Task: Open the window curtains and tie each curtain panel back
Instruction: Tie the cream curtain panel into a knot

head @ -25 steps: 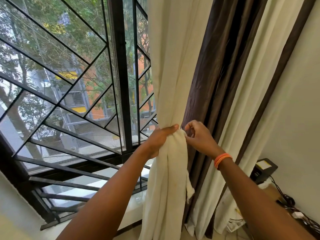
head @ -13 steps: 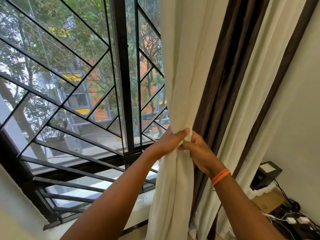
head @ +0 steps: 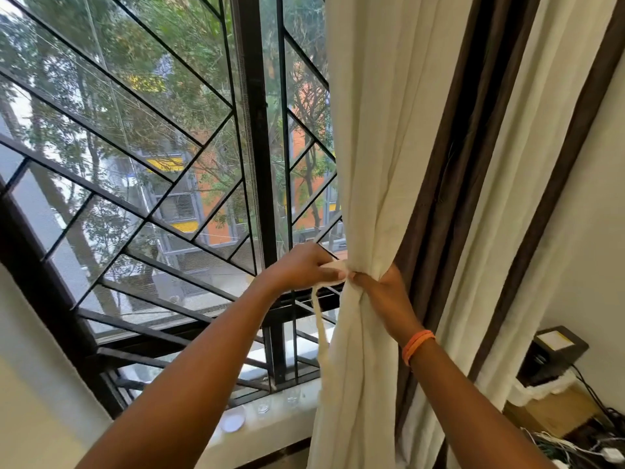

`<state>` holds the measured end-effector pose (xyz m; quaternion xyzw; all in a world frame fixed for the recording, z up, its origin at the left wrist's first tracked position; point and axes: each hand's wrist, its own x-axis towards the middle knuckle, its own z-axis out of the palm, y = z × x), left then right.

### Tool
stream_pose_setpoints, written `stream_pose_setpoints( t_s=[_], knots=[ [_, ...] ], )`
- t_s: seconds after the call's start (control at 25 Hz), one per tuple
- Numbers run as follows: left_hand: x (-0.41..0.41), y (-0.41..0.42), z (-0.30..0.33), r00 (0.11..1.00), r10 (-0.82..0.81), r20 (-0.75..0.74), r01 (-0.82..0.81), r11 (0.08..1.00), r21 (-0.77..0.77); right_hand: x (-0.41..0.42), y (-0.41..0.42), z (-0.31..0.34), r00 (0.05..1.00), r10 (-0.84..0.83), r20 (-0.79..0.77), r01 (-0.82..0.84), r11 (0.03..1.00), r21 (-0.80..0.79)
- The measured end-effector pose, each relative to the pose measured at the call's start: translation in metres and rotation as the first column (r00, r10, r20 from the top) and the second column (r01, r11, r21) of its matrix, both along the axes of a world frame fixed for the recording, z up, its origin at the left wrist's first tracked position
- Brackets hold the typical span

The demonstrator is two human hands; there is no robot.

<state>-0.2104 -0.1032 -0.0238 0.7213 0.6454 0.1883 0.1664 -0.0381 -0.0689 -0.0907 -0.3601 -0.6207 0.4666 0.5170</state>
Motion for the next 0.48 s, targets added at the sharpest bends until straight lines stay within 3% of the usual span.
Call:
stream_pose_setpoints(
  t_s=[0.08, 0.16, 0.28, 0.4, 0.48],
  knots=[
    [0.006, -0.011, -0.004, 0.998, 0.018, 0.063, -0.023, 0.997, 0.07, -0.006, 0.003, -0.002, 0.986, -0.071, 0.152, 0.053, 0.991, 0.12],
    [0.023, -0.015, -0.009, 0.998, 0.063, -0.005, -0.061, 0.979, 0.194, -0.017, 0.001, -0.005, 0.959, -0.13, 0.254, 0.062, 0.964, 0.258],
    [0.043, -0.013, -0.012, 0.971, 0.234, 0.058, -0.24, 0.921, 0.308, -0.034, -0.004, -0.017, 0.959, -0.127, 0.252, 0.05, 0.955, 0.291],
    [0.045, -0.009, -0.011, 0.889, 0.387, 0.244, -0.422, 0.9, 0.108, -0.036, -0.005, -0.03, 0.937, -0.03, 0.347, -0.078, 0.953, 0.293],
    [0.044, -0.009, -0.004, 0.749, 0.446, 0.49, -0.448, 0.886, -0.121, -0.032, -0.006, -0.03, 0.94, 0.036, 0.338, -0.146, 0.941, 0.307]
  ],
)
